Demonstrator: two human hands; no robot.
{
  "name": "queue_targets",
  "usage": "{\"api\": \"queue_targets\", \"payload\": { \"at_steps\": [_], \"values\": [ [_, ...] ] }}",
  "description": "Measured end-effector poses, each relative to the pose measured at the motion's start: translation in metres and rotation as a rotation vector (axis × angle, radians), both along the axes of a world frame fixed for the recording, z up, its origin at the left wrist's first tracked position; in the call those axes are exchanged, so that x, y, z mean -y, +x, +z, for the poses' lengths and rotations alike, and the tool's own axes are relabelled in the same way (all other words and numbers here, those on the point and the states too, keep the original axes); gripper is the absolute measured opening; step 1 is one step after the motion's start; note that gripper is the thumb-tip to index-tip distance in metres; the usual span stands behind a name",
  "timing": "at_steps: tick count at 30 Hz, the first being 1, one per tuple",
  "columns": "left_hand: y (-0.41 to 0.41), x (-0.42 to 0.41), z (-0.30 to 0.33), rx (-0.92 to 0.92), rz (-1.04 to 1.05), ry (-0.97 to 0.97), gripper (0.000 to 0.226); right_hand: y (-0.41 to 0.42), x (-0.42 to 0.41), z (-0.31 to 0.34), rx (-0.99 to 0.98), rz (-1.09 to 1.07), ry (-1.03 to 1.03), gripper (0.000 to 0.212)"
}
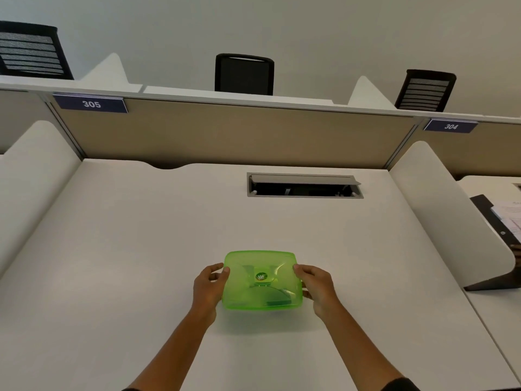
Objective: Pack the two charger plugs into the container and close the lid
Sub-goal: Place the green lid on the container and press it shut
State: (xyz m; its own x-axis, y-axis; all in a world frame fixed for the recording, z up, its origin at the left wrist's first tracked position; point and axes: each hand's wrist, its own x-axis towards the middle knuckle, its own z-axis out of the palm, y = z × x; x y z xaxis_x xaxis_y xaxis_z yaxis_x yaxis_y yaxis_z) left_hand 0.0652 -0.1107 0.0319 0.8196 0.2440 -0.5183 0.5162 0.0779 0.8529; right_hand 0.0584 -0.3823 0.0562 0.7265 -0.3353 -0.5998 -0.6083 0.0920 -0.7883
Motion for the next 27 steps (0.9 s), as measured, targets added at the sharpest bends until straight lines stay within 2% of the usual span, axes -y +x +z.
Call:
{"api": "queue_targets", "payload": {
  "at_steps": [3, 6, 11, 18, 22, 27],
  "values": [
    [-0.028, -0.007, -0.001, 0.026, -0.044, 0.022, 0.032, -0.02, 0.016, -0.006, -0.073, 0.119, 0.027, 0.034],
    [-0.05, -0.009, -0.005, 0.003, -0.049, -0.017, 0.035, -0.032, 0.027, -0.007, -0.165, 0.186, 0.144, 0.045],
    [-0.059, -0.006, -0.01, -0.012, 0.04, -0.174, 0.031, -0.036, 0.027, -0.005, -0.198, 0.15, 0.311, 0.036],
    [-0.054, -0.002, -0.016, -0.006, 0.104, -0.221, 0.03, -0.035, 0.02, -0.007, -0.167, 0.095, 0.281, 0.016],
    [-0.053, -0.001, -0.019, -0.015, 0.119, -0.257, 0.036, -0.035, 0.018, -0.007, -0.167, 0.1, 0.271, 0.018],
    [-0.052, 0.0, -0.015, -0.026, 0.124, -0.254, 0.031, -0.034, 0.016, -0.005, -0.172, 0.121, 0.267, 0.02]
  ]
}}
